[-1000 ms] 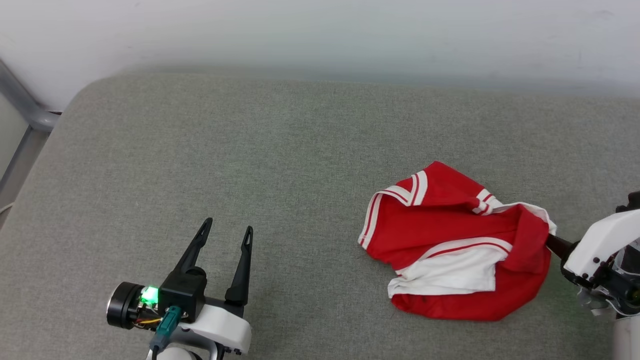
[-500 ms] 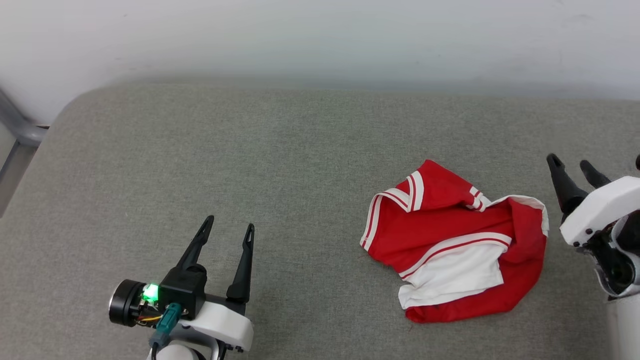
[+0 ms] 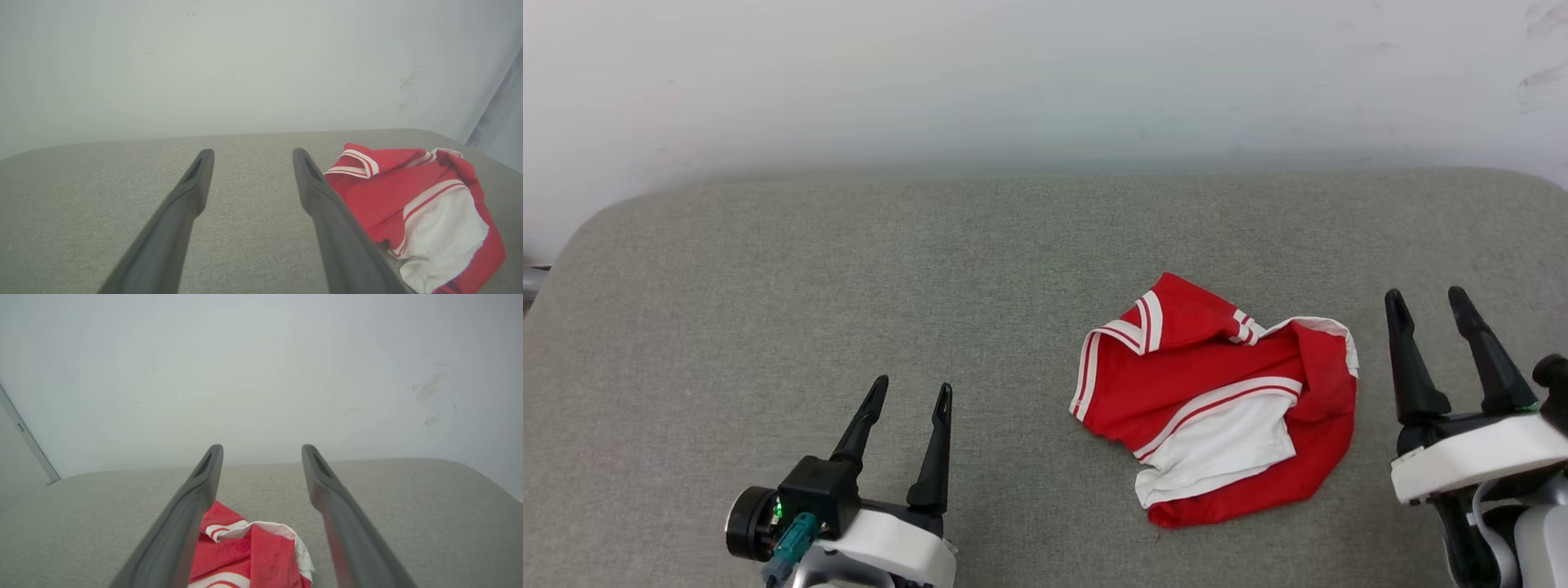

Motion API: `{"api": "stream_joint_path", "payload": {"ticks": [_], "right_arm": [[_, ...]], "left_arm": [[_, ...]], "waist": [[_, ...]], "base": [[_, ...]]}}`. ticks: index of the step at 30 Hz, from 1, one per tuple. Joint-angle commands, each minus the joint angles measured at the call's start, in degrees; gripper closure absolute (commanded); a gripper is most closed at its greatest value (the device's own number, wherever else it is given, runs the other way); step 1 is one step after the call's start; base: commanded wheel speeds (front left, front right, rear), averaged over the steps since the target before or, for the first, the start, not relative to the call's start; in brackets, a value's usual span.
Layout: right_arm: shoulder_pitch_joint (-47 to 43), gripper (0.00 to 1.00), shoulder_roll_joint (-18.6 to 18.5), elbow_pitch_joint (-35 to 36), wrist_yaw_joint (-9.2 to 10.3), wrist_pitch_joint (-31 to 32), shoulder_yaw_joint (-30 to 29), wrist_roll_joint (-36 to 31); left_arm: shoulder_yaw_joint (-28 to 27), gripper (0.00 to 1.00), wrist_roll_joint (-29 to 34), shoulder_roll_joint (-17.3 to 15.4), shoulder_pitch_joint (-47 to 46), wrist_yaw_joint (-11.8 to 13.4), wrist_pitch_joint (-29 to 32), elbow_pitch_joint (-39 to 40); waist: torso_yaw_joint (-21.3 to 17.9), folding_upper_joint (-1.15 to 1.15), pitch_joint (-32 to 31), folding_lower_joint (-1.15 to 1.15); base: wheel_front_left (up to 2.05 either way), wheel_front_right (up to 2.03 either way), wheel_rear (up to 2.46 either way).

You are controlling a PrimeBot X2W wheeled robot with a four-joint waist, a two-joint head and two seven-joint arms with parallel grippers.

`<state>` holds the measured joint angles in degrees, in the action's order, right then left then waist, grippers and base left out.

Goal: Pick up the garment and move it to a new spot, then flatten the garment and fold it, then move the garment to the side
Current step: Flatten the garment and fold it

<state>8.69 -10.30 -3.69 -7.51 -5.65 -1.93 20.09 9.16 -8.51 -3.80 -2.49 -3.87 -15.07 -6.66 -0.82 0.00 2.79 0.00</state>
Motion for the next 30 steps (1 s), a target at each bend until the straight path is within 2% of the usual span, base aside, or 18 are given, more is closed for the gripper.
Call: {"api": "stream_joint_path", "payload": {"ticks": [1, 8, 10, 13, 18, 19, 23, 26, 30], "right_arm": [[-1.4, 0.00, 0.7, 0.8, 0.04, -1.0, 0.0, -0.4], [-4.4, 0.00, 3.4, 3.1, 0.04, -1.7, -1.6, -2.5], [-4.5, 0.00, 3.8, 3.8, 0.04, -1.3, -2.1, -2.9], [-4.3, 0.00, 4.0, 4.8, 0.04, -0.4, -2.7, -3.2], [-4.6, 0.00, 4.4, 5.8, 0.04, 0.5, -3.0, -4.0], [-4.6, 0.00, 4.4, 5.8, 0.04, 0.5, -3.0, -4.0], [-4.2, 0.00, 4.7, 6.2, 0.04, 0.7, -2.7, -4.4], [-3.1, 0.00, 4.8, 5.9, 0.04, 0.5, -1.8, -5.4], [-2.3, 0.00, 5.2, 5.0, 0.04, -0.4, -1.4, -5.2]], "left_arm": [[0.3, 0.00, -0.3, 0.1, 0.7, -0.3, -0.1, -0.1], [1.8, 0.00, -1.0, 0.5, 0.9, -0.4, -0.1, -1.8], [2.6, 0.00, -3.2, 0.7, -0.4, -0.7, 1.6, -2.2], [4.7, 0.00, -4.9, 0.8, -2.7, -1.3, 7.9, -2.7], [8.5, 0.00, -8.7, 0.8, -6.7, -1.8, 26.1, -3.2], [8.5, 0.00, -8.7, 0.8, -6.7, -1.8, 26.1, -3.2], [11.2, 0.00, -12.5, 0.7, -9.5, -2.4, 38.8, -1.9], [12.0, 0.00, -13.6, -0.2, -11.4, -2.7, 43.8, -2.8], [11.2, 0.00, -16.3, 0.2, -13.5, -1.9, 45.3, -4.3]], "waist": [[-0.4, 0.00, -0.2, 0.00], [-1.9, 0.00, 0.0, 0.00], [-2.4, 0.00, 0.4, 0.00], [-3.3, 0.00, 1.4, 0.00], [-4.7, 0.00, 3.4, 0.00], [-4.7, 0.00, 3.4, 0.00], [-6.0, 0.00, 5.4, 0.00], [-7.2, 0.00, 7.1, 0.00], [-8.5, 0.00, 8.7, 0.00]], "base": [[0.00, 0.00, 0.00], [0.00, 0.00, 0.00], [0.00, 0.00, 0.00], [0.00, 0.00, 0.00], [0.00, 0.00, 0.00], [0.00, 0.00, 0.00], [0.00, 0.00, 0.00], [0.00, 0.00, 0.00], [0.00, 0.00, 0.00]]}}
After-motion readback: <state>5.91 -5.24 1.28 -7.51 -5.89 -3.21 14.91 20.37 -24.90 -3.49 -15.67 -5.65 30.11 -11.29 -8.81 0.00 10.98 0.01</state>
